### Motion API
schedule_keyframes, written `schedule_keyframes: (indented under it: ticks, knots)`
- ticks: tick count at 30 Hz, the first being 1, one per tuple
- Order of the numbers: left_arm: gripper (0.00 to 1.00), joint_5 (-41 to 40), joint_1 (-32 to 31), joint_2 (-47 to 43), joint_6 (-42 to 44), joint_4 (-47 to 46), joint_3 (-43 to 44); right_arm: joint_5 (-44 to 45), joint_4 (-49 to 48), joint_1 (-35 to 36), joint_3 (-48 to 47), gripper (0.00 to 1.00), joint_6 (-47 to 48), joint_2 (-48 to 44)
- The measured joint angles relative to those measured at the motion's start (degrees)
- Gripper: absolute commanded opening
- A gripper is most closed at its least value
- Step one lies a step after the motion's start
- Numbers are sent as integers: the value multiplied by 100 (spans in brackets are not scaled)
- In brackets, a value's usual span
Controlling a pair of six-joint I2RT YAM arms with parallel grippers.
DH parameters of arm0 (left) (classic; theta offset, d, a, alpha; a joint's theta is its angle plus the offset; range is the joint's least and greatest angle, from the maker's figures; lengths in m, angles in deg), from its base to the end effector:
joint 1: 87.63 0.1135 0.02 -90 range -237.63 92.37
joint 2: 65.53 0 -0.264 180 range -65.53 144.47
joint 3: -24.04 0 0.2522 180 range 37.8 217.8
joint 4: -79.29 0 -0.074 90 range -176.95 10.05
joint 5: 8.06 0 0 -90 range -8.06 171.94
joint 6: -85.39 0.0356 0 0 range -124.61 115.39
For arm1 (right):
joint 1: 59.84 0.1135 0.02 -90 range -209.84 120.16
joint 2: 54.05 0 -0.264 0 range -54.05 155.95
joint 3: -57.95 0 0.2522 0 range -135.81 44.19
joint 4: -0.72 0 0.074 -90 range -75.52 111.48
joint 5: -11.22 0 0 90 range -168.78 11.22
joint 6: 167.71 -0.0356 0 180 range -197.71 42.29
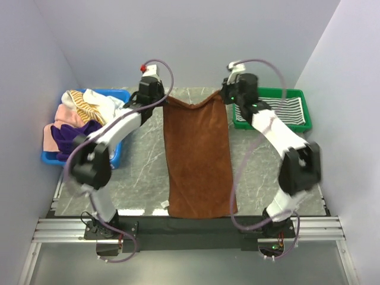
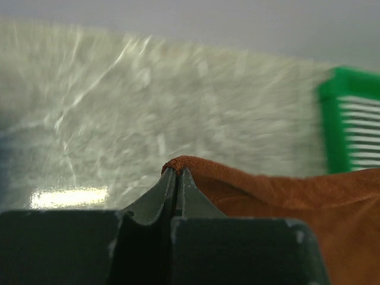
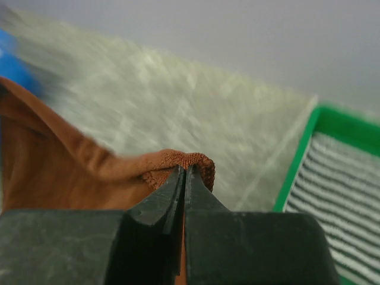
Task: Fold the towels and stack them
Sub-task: Flatten out the crumpled towel, then fold the towel
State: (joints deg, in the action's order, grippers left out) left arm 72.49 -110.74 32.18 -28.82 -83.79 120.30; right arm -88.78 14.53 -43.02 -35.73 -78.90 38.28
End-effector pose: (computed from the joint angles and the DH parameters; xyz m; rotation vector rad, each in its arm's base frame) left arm 0.3804 -0.1560 0.3343 -0.1318 1.9029 -0.4073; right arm 0.3709 0.1186 0.3597 -0.3693 1.7627 0.3811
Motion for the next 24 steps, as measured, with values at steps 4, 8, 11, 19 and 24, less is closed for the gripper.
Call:
schedule_keyframes:
  ticks: [4, 8, 11, 19, 24]
  knots:
    - [0, 70, 361, 1545, -199, 306, 813, 363, 81, -22, -437, 0, 208, 1392]
    - [0, 149, 605, 2271, -205, 481, 1615, 549, 70, -42, -894, 0, 356, 2033]
    - [0, 304, 752, 2409, -232, 470, 1987, 597, 15, -74, -1386, 0, 402, 2262]
    - [0, 1093, 1075, 2516, -575, 396, 2391, 538, 186, -164, -2411, 0, 376, 2621]
    - [1, 1705, 1141, 2516, -957, 758, 2378, 442, 916, -168, -2430, 0, 129, 2621]
